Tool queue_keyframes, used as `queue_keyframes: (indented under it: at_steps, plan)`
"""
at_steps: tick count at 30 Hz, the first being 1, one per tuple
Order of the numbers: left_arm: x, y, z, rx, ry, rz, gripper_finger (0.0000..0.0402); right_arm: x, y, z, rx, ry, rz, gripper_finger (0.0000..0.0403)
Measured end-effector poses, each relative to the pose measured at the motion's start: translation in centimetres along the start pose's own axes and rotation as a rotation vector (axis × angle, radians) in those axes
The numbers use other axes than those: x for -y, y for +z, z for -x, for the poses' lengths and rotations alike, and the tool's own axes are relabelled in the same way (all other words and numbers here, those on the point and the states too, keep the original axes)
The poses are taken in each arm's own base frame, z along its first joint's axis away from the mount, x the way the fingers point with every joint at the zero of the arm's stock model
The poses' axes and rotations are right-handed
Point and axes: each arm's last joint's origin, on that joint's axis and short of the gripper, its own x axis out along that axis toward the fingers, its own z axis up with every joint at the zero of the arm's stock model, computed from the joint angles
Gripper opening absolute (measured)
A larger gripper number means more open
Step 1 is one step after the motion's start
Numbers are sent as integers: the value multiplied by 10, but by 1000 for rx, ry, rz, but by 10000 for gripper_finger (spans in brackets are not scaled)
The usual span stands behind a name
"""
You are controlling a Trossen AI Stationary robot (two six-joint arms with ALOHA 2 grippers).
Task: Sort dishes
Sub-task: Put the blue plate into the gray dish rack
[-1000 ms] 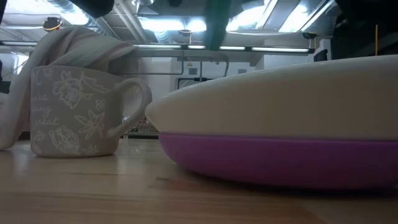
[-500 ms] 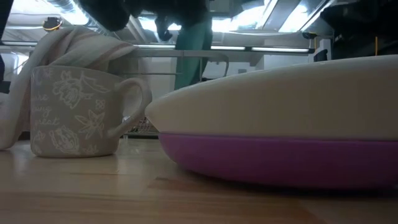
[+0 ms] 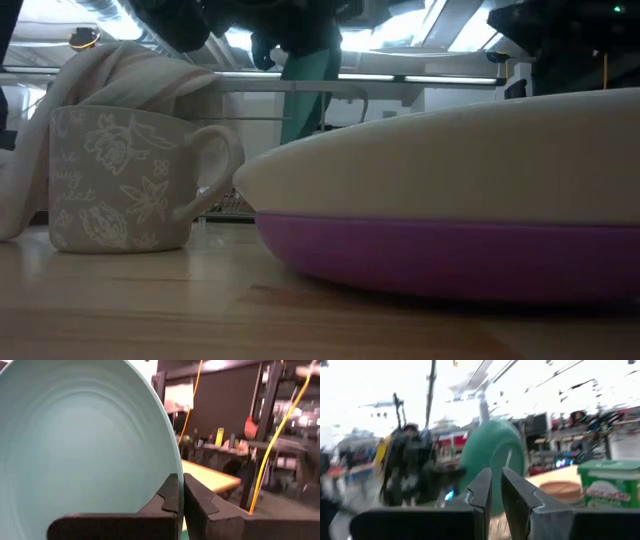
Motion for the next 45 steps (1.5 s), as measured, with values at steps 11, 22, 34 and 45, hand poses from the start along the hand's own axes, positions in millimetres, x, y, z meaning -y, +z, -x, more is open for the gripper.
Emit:
queue_keyframes:
  at_steps: [11, 22, 34, 45]
  plan:
    - [3, -10, 2, -63, -31, -483, 0, -8, -10, -32, 19, -99, -156, 46]
    - [12, -13, 17, -70, -90, -1098, 0, -35, 5, -96, -65, -27, -126, 51]
    - [9, -14, 19, -166, 18, -1364, 0, -55, 25, -148, -250, -52, -51, 173]
    - [10, -15, 21, -168, 11, -1404, 0, -52, 31, -152, -220, -236, -88, 197]
